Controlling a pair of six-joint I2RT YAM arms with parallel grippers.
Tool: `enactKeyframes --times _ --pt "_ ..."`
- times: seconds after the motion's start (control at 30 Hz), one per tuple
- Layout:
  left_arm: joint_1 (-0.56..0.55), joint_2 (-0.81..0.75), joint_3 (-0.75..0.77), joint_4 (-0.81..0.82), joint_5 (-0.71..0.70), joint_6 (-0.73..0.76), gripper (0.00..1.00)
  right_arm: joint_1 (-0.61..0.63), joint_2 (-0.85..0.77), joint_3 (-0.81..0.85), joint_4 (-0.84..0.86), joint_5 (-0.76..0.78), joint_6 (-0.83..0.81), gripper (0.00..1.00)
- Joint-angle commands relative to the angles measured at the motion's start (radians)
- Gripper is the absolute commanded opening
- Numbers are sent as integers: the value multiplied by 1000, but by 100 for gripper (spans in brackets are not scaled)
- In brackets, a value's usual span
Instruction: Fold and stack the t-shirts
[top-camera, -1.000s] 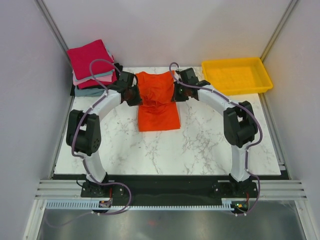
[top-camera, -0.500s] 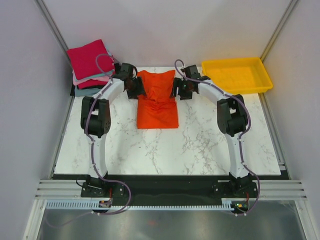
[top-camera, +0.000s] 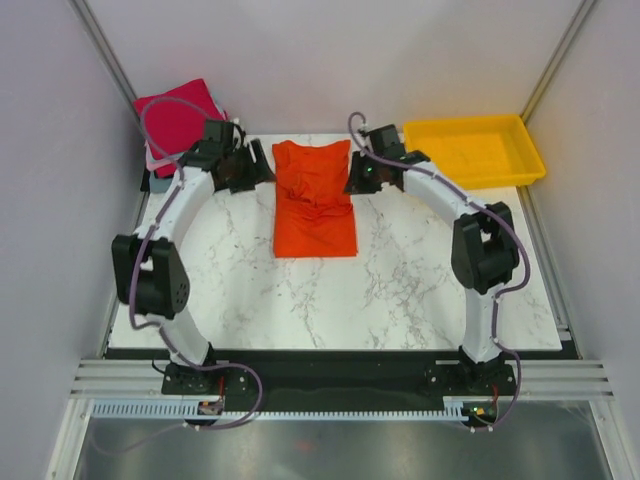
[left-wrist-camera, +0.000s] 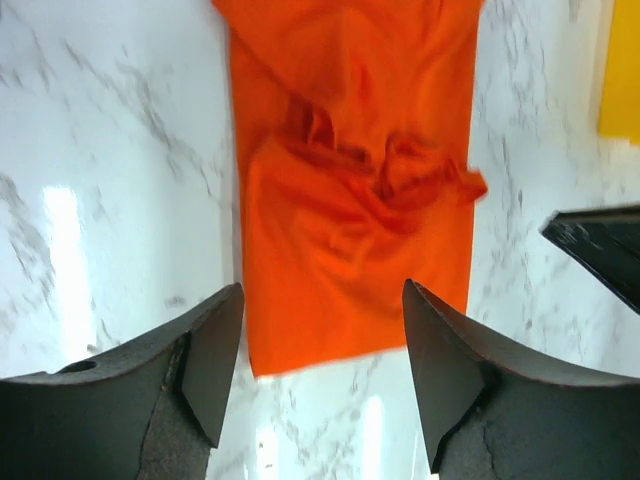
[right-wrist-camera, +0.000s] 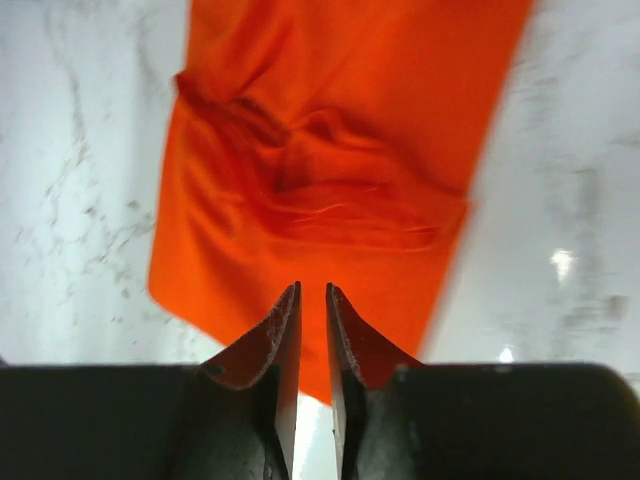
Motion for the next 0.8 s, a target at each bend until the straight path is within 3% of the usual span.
enactKeyframes --times 0.0,0.1,0.3,0.53,0.77 --pt "-17 -169 -224 58 67 13 71 109 -11 -58 56 -43 11 22" --pt "-22 -313 -378 77 73 19 71 152 41 -49 74 -65 30 15" --pt "-20 -530 -564 78 42 85 71 172 154 41 71 -77 53 15" --pt "-22 -559 -643 86 38 109 70 154 279 172 36 -60 61 16" --pt "-22 -548 -678 115 64 105 69 97 400 455 -47 -8 53 21"
